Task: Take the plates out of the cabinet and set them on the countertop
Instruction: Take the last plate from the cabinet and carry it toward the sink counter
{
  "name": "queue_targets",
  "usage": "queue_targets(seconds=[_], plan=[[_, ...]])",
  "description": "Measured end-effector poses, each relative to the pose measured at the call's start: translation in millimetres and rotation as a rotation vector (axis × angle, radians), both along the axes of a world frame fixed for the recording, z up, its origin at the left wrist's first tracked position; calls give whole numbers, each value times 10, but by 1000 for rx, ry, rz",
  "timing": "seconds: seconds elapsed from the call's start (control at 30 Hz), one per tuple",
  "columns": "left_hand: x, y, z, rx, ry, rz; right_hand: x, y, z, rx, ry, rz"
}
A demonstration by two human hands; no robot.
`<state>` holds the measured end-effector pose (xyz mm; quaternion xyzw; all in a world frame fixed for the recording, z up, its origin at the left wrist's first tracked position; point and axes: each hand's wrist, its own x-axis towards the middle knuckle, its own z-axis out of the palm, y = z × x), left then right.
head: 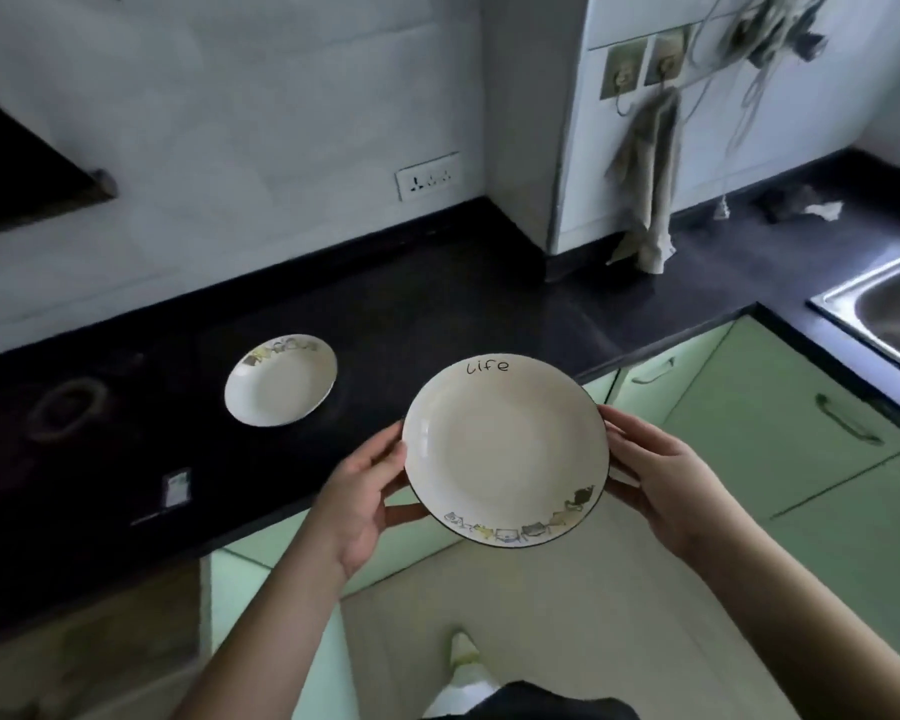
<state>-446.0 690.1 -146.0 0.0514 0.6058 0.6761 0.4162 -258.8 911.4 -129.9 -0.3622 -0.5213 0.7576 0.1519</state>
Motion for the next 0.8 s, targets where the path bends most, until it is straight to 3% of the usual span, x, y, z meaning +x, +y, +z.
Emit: queue_targets(seconds=[0.33,0.8], plan=[[-1173,96,-78,0,-73,70,-1302,228,-145,20,-56,107],[-2027,1130,-725,-180,-247,218,-2460,1406,-866,-14,-191,221]])
